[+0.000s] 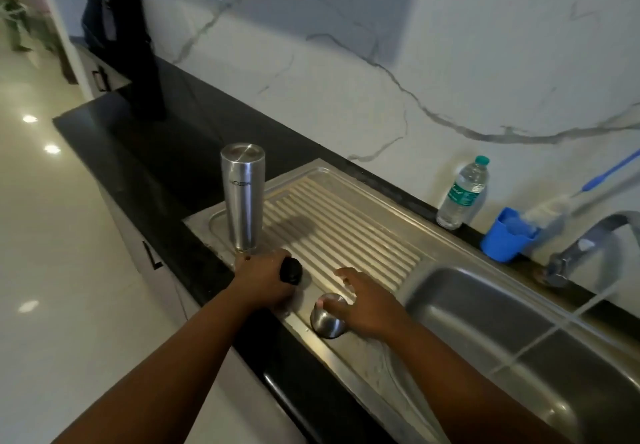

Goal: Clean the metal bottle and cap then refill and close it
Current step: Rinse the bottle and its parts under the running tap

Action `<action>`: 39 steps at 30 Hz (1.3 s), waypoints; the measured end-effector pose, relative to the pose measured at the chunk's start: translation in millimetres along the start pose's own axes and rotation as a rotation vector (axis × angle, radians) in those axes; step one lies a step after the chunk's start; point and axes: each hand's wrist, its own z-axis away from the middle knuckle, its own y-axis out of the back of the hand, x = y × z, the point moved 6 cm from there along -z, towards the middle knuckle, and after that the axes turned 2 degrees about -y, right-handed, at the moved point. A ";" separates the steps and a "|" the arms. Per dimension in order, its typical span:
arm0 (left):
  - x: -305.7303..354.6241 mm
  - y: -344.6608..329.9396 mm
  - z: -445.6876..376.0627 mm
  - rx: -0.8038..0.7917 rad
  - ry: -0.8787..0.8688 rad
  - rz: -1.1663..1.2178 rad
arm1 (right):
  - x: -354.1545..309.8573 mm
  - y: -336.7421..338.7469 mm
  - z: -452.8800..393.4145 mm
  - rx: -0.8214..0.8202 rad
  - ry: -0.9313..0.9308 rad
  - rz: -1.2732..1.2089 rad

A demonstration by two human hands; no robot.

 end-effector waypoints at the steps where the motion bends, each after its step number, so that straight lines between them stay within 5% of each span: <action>1: 8.0 6.5 -7.1 0.012 -0.019 -0.027 | 7.8 7.7 -0.4 0.026 -0.027 -0.019; 3: 30.1 20.4 -23.3 0.060 -0.064 0.016 | 25.4 25.3 1.4 0.080 -0.085 -0.068; 7: 111.0 30.9 -55.5 0.015 -0.231 0.580 | 72.1 60.7 21.2 0.169 -0.255 -0.150; 12: 227.7 -31.9 -76.9 -0.344 -0.194 1.079 | 133.0 96.1 80.6 0.328 -0.494 -0.168; 21: 373.0 -190.0 -74.8 -0.795 0.025 1.065 | 242.4 144.0 171.5 0.597 -0.725 -0.294; 26: 409.9 -234.6 -82.4 -0.873 0.023 1.151 | 260.1 176.1 167.7 0.838 -0.547 -0.546; 32: 406.9 -253.9 -97.1 -0.671 -0.193 0.971 | 293.0 176.0 117.6 0.725 -0.482 -0.861; 35: 400.5 -247.2 -98.7 -0.482 -0.423 0.748 | 307.5 170.1 104.1 0.669 -0.534 -0.584; 39: 386.4 -241.0 -105.9 -0.248 -0.429 0.724 | 292.2 156.5 103.1 0.508 -0.479 -0.018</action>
